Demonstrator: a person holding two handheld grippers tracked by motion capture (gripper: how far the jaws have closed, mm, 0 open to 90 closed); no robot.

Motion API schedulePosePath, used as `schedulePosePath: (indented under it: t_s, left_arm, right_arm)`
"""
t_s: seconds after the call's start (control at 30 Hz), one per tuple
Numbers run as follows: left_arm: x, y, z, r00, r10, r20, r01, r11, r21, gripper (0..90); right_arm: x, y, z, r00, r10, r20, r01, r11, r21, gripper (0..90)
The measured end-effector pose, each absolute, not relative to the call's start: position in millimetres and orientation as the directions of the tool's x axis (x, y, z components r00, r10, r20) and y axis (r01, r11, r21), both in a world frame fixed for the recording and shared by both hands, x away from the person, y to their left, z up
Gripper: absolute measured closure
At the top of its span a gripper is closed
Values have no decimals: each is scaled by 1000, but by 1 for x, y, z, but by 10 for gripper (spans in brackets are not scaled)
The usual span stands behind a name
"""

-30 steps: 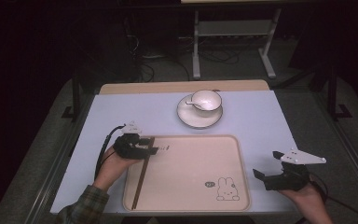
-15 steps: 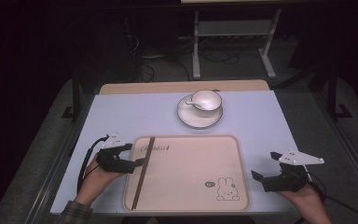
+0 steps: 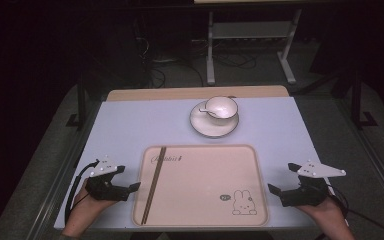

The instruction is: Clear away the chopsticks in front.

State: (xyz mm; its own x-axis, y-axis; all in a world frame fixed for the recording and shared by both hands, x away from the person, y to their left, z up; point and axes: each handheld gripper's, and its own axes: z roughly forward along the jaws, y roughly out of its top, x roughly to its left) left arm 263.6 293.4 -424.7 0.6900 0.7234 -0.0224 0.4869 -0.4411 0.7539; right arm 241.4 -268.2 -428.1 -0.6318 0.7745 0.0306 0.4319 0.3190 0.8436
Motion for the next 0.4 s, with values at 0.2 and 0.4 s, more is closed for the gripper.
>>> schedulePosePath:
  t_s: [0.2,0.4]
  left_arm:
    - [264,293,-424,695,718,-24,477,-436,763,151]
    - [265,292,-425,696,718,-21,476,-439,762,151]
  right_arm:
    - [241,-268,-428,-633,774,32,431,318,844,0]
    - [241,-269,-428,-636,771,34,430,317,845,0]
